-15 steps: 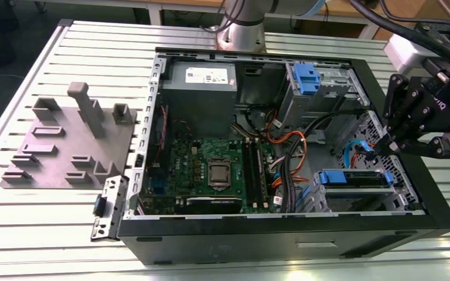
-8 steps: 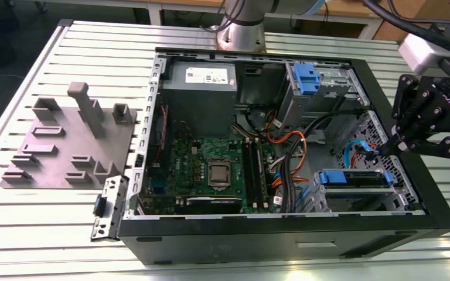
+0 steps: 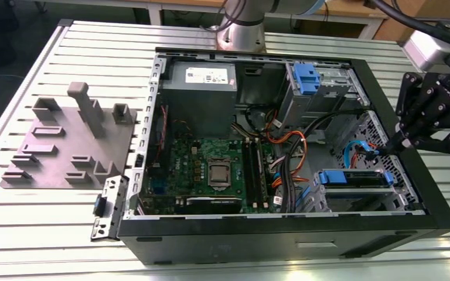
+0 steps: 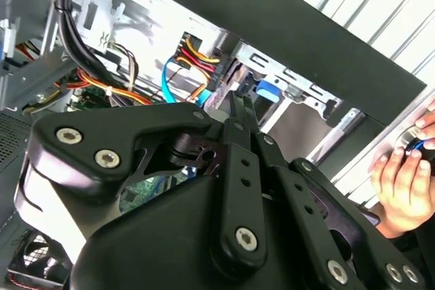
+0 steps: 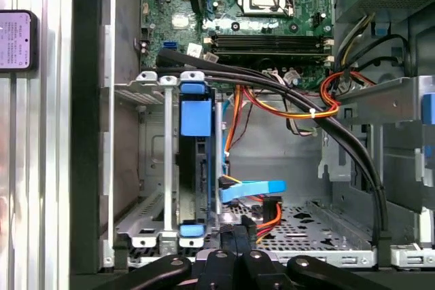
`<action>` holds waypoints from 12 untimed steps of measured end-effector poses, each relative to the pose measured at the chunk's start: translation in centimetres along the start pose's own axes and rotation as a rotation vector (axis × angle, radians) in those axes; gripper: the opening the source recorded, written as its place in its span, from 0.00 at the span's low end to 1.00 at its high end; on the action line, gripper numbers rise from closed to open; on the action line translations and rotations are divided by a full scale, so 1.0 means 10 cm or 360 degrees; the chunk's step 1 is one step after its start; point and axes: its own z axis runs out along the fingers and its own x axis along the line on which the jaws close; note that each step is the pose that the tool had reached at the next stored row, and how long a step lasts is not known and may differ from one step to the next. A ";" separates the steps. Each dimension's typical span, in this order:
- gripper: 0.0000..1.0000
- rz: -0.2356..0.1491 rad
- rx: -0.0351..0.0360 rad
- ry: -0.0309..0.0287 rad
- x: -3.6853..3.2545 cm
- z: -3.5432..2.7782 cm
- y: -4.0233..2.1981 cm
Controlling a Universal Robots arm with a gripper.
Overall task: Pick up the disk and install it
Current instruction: 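Insert the first disk wire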
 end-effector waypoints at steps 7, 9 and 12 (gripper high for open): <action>0.11 0.0000 -0.0002 0.00106 -0.091 0.012 -0.012; 0.11 0.0000 -0.0003 0.00338 -0.117 0.030 -0.012; 0.11 0.0001 -0.0006 0.00537 -0.187 0.060 -0.013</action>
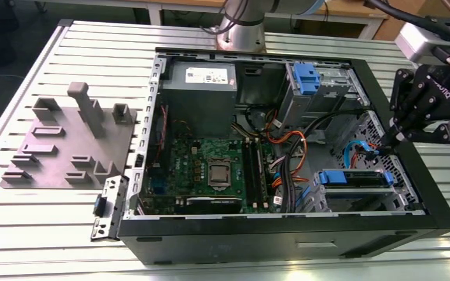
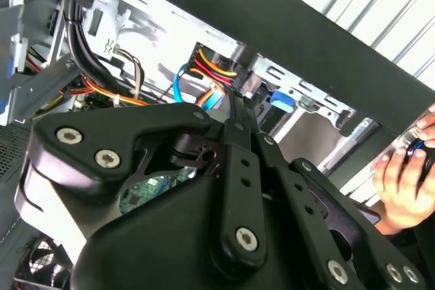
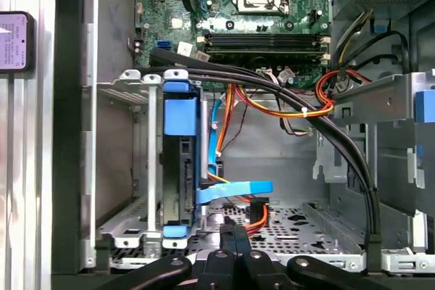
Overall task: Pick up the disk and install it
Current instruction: 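Insert the first disk wire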
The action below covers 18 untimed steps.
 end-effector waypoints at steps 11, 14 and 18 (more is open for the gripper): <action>0.11 0.0001 -0.0084 0.00920 -0.048 0.029 -0.065; 0.18 0.0001 -0.0096 0.00980 -0.056 0.052 -0.070; 0.18 0.0000 -0.0108 0.00979 -0.086 0.082 -0.086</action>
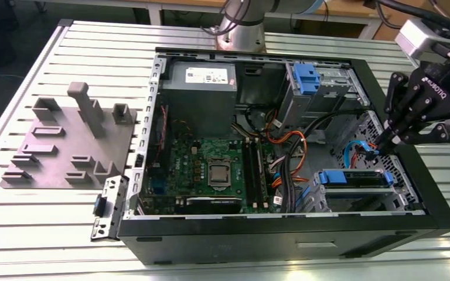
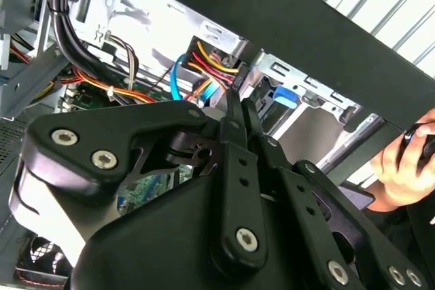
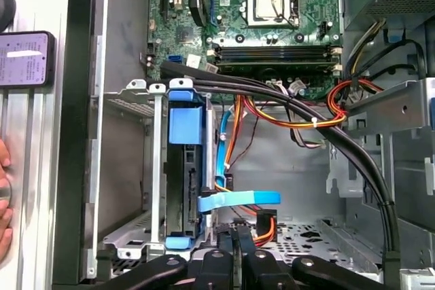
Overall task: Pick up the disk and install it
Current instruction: 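Insert the first disk wire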
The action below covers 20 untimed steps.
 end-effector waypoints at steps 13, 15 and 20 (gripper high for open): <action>0.25 -0.0001 -0.0026 0.00145 -0.034 0.061 -0.064; 0.25 -0.0001 -0.0027 0.00142 -0.036 0.070 -0.069; 0.25 -0.0001 -0.0032 0.00148 -0.040 0.119 -0.078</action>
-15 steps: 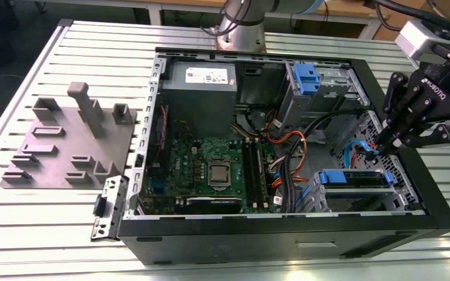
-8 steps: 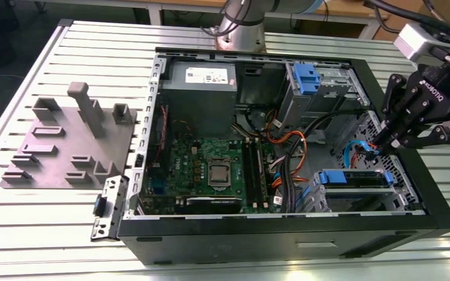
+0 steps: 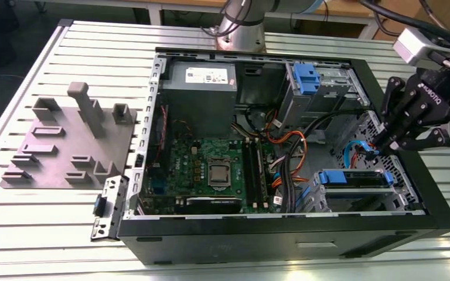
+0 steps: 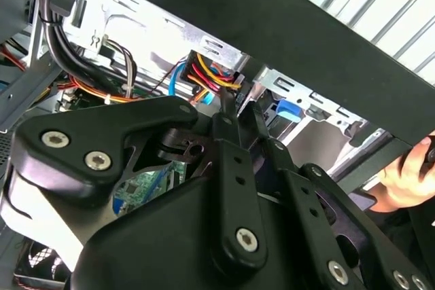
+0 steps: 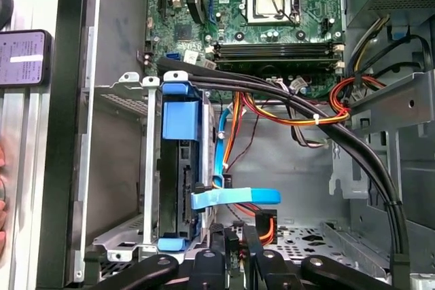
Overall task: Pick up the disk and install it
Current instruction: 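Insert the first disk wire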
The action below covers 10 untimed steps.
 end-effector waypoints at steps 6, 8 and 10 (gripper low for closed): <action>0.25 0.0000 -0.0005 0.00003 -0.002 0.020 -0.013; 0.24 0.0000 -0.0005 0.00001 -0.002 0.021 -0.014; 0.17 0.0000 -0.0005 0.00001 -0.002 0.021 -0.015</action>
